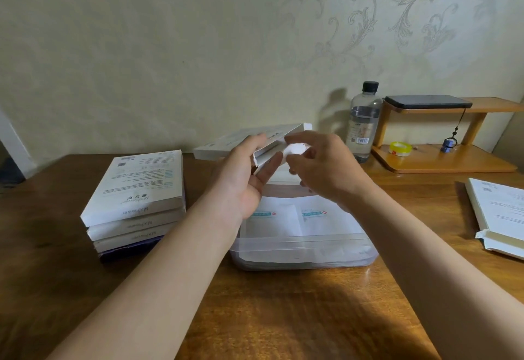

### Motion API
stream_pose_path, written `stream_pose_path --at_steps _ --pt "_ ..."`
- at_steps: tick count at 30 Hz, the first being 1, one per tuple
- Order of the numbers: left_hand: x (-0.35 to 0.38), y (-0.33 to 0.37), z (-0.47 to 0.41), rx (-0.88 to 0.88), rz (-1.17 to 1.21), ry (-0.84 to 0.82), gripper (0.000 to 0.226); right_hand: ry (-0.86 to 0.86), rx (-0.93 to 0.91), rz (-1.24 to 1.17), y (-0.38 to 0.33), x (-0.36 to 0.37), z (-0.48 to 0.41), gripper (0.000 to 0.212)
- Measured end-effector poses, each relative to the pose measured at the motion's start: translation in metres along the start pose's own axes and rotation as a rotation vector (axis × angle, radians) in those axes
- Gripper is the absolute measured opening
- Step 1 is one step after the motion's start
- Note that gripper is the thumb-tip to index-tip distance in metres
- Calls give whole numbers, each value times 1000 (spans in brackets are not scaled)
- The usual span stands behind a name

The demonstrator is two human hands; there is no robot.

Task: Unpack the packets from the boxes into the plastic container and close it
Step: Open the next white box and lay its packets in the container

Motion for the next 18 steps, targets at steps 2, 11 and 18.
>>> stream_pose_path --at_steps 2,11,18 --pt "3 -3 1 -24 -26 -34 14 -91 29 -26 2 11 3 41" --pt "1 -13 0 -114 -102 -56 14 -238 -68 259 -7 18 8 37" --pt "1 -14 3 -133 -109 -48 12 -89 -125 365 -9 2 0 21"
Point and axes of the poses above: each hand's wrist, its own z-axis away from the middle knuckle, its own x-axis out of the palm, y = z × x, the point moved 10 cm from there along -z, towards the middle knuckle
